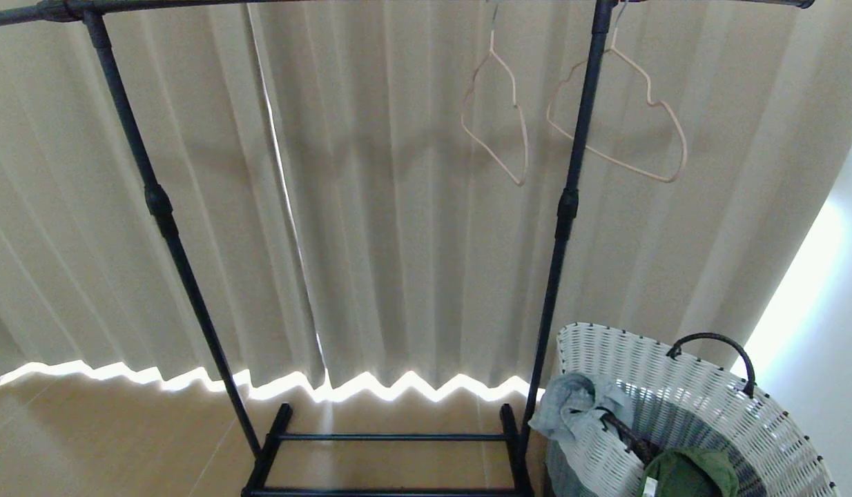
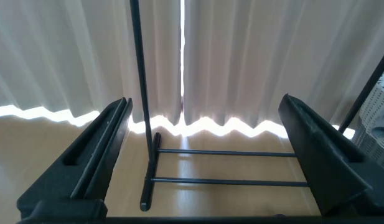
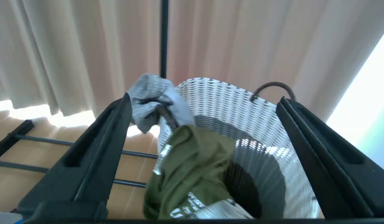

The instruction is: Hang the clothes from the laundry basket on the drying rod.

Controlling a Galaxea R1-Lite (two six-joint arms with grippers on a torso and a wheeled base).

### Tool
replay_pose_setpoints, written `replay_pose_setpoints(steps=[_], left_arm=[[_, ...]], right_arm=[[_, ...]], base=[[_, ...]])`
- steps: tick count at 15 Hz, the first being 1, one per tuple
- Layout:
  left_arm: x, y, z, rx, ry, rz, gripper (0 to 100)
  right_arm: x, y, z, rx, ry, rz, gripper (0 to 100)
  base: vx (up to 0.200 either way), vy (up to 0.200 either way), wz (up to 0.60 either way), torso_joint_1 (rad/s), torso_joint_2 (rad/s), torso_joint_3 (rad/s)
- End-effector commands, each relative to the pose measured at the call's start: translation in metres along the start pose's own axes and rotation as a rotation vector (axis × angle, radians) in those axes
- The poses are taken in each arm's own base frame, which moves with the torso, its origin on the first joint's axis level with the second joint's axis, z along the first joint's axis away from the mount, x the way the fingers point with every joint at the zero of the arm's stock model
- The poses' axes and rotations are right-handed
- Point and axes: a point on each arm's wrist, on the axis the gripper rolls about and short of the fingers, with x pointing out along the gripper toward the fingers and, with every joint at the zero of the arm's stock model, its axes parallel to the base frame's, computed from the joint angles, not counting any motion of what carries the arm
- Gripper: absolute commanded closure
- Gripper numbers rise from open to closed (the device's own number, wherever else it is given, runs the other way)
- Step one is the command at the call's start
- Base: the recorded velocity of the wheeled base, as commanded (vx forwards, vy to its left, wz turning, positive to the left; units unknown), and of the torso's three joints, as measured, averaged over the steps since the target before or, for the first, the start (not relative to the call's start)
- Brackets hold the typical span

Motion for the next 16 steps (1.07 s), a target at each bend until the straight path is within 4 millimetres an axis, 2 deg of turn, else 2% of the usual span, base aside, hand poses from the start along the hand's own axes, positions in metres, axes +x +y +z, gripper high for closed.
replay_pose_setpoints(steps=[1, 5, 10, 16], left_arm=[[0.0, 0.0, 0.0, 0.001, 0.0, 0.0, 0], [0.0, 0.0, 0.0, -0.001, 0.0, 0.0, 0], [0.0, 0.0, 0.0, -0.001, 0.0, 0.002, 0], [0.0, 0.0, 0.0, 0.001, 0.0, 0.0, 0]], right_arm=[[0.0001, 0.0, 0.0001, 0.0, 0.0, 0.002, 0], [0.0001, 0.0, 0.0001, 0.0, 0.0, 0.002, 0], [0.0001, 0.0, 0.0001, 0.002, 0.0, 0.001, 0], [-0.0009, -0.0007, 0.0019, -0.009, 0.0, -0.028, 0]], base=[[0.0, 0.0, 0.0, 0.0, 0.0, 0.0], [0.0, 0.0, 0.0, 0.0, 0.0, 0.0], [0.2, 0.0, 0.0, 0.005, 0.0, 0.005], [0.0, 0.0, 0.0, 0.0, 0.0, 0.0]])
